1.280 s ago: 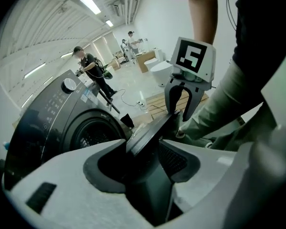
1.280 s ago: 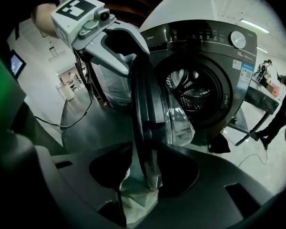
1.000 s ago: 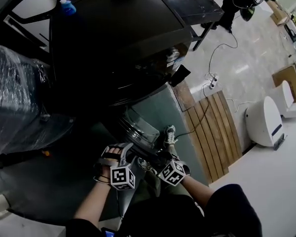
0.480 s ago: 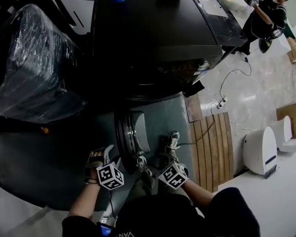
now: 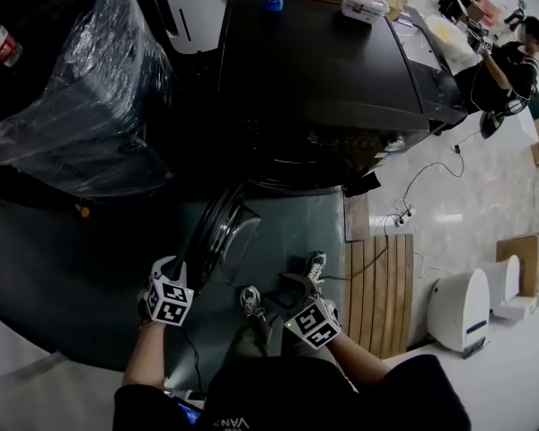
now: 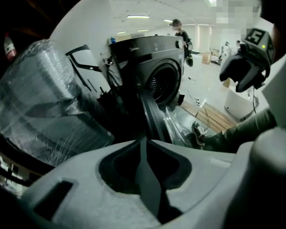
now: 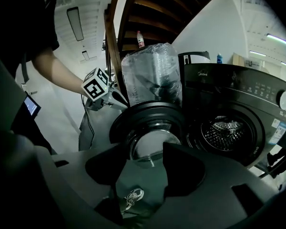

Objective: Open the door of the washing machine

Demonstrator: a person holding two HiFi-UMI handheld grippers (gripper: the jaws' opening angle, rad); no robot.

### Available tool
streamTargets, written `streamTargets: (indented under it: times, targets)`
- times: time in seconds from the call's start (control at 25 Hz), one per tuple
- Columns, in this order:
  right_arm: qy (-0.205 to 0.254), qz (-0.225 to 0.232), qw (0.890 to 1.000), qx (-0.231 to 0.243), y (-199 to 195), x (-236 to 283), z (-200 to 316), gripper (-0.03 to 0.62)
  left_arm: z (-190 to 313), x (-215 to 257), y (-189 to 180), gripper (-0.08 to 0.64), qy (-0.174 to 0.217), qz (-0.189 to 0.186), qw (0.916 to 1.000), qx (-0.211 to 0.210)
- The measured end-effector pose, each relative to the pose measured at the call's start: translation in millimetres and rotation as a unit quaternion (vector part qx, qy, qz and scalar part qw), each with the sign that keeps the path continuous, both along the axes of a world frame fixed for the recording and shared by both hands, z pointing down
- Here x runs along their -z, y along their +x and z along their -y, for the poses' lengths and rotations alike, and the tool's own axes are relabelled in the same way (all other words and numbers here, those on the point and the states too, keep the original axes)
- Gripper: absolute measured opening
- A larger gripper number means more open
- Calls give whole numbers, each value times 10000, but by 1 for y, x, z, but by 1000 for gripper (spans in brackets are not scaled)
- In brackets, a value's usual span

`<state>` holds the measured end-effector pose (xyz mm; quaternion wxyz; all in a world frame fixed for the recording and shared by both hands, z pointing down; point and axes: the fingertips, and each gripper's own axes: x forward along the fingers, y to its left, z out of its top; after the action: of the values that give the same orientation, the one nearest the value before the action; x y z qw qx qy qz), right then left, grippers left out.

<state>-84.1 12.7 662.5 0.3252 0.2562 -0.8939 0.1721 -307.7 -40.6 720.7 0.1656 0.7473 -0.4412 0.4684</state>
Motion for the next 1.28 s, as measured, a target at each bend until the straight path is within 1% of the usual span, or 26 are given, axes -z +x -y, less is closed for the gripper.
streamTargets:
  times: [0.08, 0.12, 0.28, 0.48, 0.56, 0.6, 0.64, 0.76, 0.96, 1.28]
  targets:
    - [16, 14, 10000, -7, -4, 4, -3, 242, 10, 1, -18, 48, 58, -166, 9993, 339]
    - [20, 15, 10000, -15, -6, 6, -5, 244, 15, 1, -28, 39, 70, -191, 9987, 464]
    - [11, -43, 9999, -92, -5, 10, -12, 244, 37, -2, -64, 20, 76, -33, 9972, 742]
    - [0, -162, 9999, -54, -4, 8, -17, 241, 68, 2, -94, 17, 244, 153, 9948, 974]
    - [55, -132, 9999, -16, -10, 10, -12, 236, 80, 3, -106, 17, 334, 212, 9932, 1098]
    - [106, -110, 9999, 8, -14, 12, -8, 217, 87, 3, -110, 17, 384, 237, 9924, 1148]
    - [155, -88, 9998, 36, -19, 13, -5, 204, 92, 4, -113, 17, 431, 259, 9917, 1184]
    - [189, 12, 9998, 118, -34, 18, 6, 202, 107, 3, -122, 17, 522, 295, 9903, 1253]
    - [257, 235, 9991, 256, -64, 31, 22, 201, 128, 4, -137, 17, 586, 233, 9870, 1476]
    - [362, 353, 9976, 464, -92, 47, 39, 201, 140, 0, -141, 18, 439, 67, 9872, 1530]
